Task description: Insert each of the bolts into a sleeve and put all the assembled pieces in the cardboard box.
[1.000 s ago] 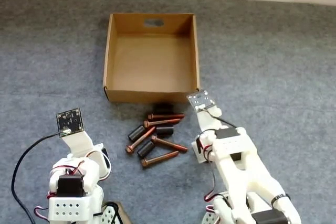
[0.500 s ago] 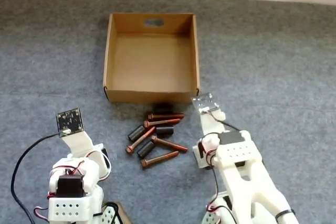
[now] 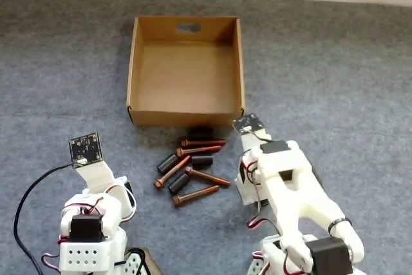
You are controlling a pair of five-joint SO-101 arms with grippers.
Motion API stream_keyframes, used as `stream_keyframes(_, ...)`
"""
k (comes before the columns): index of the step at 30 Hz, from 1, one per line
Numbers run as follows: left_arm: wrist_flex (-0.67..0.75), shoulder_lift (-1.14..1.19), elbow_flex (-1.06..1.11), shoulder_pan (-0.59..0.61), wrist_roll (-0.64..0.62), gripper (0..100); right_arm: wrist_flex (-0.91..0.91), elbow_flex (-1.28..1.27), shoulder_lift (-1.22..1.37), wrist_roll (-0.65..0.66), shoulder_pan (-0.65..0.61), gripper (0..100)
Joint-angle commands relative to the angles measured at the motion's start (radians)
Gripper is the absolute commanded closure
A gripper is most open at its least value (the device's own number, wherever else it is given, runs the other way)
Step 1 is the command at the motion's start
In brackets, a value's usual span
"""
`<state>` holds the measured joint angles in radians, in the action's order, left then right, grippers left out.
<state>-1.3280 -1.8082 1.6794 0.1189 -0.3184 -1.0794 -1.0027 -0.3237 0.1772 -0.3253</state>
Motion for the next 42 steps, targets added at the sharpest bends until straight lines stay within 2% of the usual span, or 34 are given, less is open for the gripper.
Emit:
stream_keyframes(1, -0.005, -0.004, 0.018, -0.021, -0.005, 99, 0.015, 0.030, 0.035, -0.008, 0.010, 83.3)
stream_keyframes(5, -0.005, -0.004, 0.018, -0.021, -0.006, 99, 0.015, 0.030, 0.035, -0.006, 0.010, 84.6)
stream_keyframes(9, -0.005, -0.004, 0.018, -0.021, -0.006, 99, 0.070, 0.022, 0.033, -0.006, 0.010, 99.8)
stream_keyframes(15, -0.005, -0.004, 0.018, -0.021, -0.006, 99, 0.077, 0.050, 0.024, -0.008, 0.010, 99.2)
stream_keyframes(21, 0.000, -0.005, 0.018, -0.022, -0.008, 99, 0.077, 0.094, -0.107, -0.034, 0.010, 99.2)
stream_keyframes(25, 0.080, -0.005, 0.018, -0.022, -0.008, 99, 0.105, 0.087, -0.193, -0.117, 0.010, 99.2)
stream_keyframes(29, 0.196, -0.005, 0.018, -0.016, -0.003, 99, 0.242, -0.028, -0.231, -0.192, 0.012, 99.2)
stream_keyframes(34, 0.336, -0.005, 0.013, -0.008, -0.002, 99, 0.348, -0.154, -0.271, -0.198, 0.012, 99.2)
stream_keyframes(38, 0.448, -0.005, 0.012, 0.062, -0.003, 99, 0.360, -0.191, -0.331, -0.198, 0.012, 99.2)
stream_keyframes(42, 0.554, -0.005, -0.030, 0.182, -0.002, 99, 0.360, -0.194, -0.366, -0.199, 0.012, 99.2)
